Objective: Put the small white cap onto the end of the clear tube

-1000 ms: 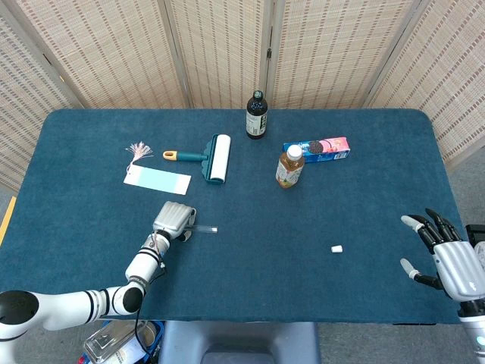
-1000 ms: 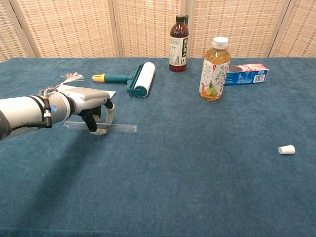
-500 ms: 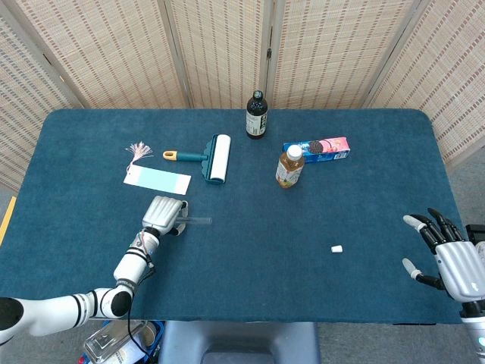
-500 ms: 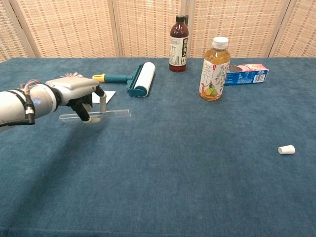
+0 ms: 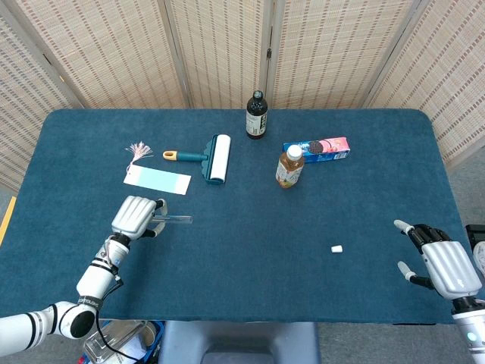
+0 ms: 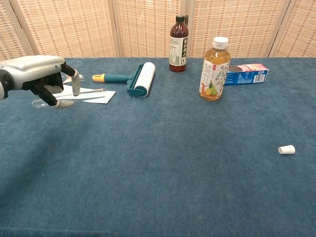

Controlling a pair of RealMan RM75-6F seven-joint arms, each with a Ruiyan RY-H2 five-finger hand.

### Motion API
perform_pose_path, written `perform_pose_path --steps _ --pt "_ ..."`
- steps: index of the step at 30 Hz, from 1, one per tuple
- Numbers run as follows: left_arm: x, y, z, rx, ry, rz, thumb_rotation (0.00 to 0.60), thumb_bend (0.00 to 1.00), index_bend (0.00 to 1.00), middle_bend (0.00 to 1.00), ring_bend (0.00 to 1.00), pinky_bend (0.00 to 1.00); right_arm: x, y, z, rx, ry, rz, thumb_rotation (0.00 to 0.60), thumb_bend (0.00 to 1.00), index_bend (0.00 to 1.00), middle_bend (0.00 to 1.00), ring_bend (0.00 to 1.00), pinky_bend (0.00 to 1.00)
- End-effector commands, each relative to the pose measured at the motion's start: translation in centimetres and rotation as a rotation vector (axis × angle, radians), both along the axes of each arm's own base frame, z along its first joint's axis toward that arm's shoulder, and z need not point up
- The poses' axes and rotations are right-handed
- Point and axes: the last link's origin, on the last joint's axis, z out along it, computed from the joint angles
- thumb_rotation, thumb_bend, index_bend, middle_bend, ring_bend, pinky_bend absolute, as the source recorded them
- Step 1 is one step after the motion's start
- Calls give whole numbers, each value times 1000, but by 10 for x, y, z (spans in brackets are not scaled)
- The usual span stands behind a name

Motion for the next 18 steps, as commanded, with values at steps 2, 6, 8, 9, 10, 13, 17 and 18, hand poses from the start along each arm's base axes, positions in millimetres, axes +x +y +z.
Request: perform_pose_path --steps 2,6,8,9,10,13,17,18 --pt "-2 -4 4 -5 -14 6 600 326 634 1000 1000 1000 3 -10 -11 79 41 -28 600 327 177 474 368 391" --pt "-2 -7 4 -10 -16 1 600 326 634 1000 1000 1000 4 -19 -23 156 70 -48 600 332 177 537 468 475" --pt "-2 -8 4 -12 -15 2 600 326 634 1000 1000 1000 5 -23 -29 188 83 -56 600 332 177 580 536 512" --pt "-3 -9 4 -13 -14 2 600 326 634 1000 1000 1000 5 -24 -31 202 88 -60 600 332 177 604 568 540" --pt "-4 -11 3 -16 -13 2 600 326 634 1000 1000 1000 5 -27 -35 219 95 -66 600 333 177 642 614 586" --pt "-5 -13 2 -23 -5 -1 600 326 634 1000 1000 1000 4 -32 -43 268 109 -82 600 347 177 758 746 719" --pt "-5 -17 1 -30 -4 -3 600 326 634 1000 1000 1000 3 -40 -59 353 124 -101 600 377 177 857 856 818" --pt "-5 -17 1 -31 -3 -4 600 326 634 1000 1000 1000 3 -42 -62 370 126 -107 600 379 177 865 867 828"
